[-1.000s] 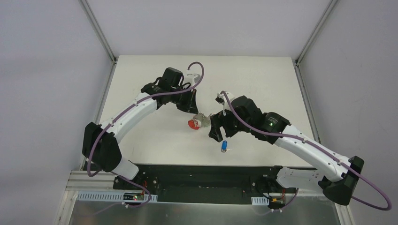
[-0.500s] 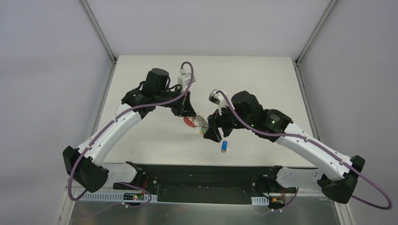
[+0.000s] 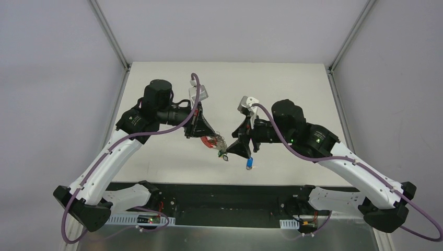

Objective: Put the keys on the keyring

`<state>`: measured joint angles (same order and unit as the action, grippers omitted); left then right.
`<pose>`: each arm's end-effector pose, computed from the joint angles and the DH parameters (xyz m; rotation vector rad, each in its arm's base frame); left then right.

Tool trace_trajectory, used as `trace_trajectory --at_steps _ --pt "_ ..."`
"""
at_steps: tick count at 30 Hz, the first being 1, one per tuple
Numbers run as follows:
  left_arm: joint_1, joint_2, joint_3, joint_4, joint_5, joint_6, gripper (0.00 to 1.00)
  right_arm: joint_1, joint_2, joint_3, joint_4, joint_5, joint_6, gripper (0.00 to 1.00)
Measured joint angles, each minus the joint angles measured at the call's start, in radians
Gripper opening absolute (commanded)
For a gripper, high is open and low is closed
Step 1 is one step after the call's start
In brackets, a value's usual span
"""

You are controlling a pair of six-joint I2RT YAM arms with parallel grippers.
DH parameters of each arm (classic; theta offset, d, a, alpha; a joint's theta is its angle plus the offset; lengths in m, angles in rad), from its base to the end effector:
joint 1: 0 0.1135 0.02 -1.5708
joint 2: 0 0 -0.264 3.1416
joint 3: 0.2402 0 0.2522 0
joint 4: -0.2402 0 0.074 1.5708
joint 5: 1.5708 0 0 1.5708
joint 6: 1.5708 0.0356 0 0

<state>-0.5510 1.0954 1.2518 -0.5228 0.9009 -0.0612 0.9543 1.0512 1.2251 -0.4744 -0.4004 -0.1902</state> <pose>0.1741 -0.1398 0.4112 1.0712 1.6867 -1.2671 0.1169 0.1890 0.4125 -1.2843 1.4623 0.8913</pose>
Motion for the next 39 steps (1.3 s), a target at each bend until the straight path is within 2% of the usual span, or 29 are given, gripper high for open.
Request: trace_trajectory --at_steps 10,20,39 --pt "-0.006 -0.055 0.000 0.009 0.085 0.001 0.00 0.000 -0.001 0.048 0.087 -0.093 -0.006 0.58" --pt "-0.012 -0.142 0.001 0.092 0.137 -0.043 0.00 0.004 0.028 0.067 0.144 -0.162 -0.006 0.54" --pt "-0.013 -0.182 0.003 0.148 0.147 -0.105 0.00 0.048 0.085 0.112 0.217 -0.236 -0.001 0.50"
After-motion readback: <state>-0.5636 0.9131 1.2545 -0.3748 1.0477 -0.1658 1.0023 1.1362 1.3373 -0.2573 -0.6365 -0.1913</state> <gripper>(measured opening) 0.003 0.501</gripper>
